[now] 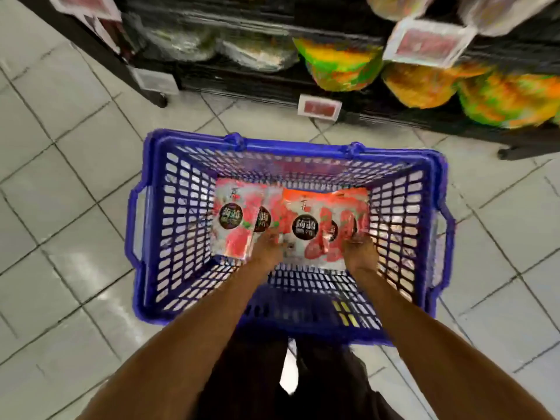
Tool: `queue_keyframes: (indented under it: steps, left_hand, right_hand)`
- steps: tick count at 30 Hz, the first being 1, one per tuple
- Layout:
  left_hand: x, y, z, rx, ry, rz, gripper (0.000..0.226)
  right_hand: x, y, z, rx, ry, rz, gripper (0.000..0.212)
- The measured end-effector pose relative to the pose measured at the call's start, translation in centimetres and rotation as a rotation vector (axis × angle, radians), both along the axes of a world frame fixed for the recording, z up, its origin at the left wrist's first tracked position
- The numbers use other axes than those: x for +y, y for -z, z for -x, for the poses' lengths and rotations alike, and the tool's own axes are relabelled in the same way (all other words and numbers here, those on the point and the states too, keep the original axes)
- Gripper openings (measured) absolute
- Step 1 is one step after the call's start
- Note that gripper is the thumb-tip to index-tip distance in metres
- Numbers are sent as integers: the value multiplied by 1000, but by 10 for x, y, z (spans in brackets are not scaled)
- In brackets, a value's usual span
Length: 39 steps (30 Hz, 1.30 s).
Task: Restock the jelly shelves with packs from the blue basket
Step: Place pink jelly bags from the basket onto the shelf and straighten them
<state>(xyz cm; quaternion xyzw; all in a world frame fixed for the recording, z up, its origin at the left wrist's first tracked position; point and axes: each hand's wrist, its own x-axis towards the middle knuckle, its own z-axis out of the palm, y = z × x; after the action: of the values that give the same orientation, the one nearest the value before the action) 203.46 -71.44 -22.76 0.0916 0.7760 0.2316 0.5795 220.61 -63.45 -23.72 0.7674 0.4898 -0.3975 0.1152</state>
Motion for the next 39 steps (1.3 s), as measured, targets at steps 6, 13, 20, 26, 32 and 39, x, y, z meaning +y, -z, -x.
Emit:
queue_keyframes:
  steps: [6,13,20,26,32,39]
  left_hand:
    - [14,49,-34,246,145,139,64]
    - [26,63,-29,120,188,304,56]
    - [5,15,-9,-111,-39,46,38]
    - [9,-122,19,-274,-227,-106,29]
    - [19,-310,60,-279,-256,-153,13]
    - [38,-513,100,-400,-211,-320,74]
  right_hand:
    - [-20,45,12,-61,49,-29,73]
    - [-13,46,2,101,16,218,43]
    - [-23,-10,-16,620,446,225,58]
    - [-18,-124,-12,808,695,221,12]
    - [14,-309,13,953,727,176,24]
    - [34,-512,35,1170,573,54,40]
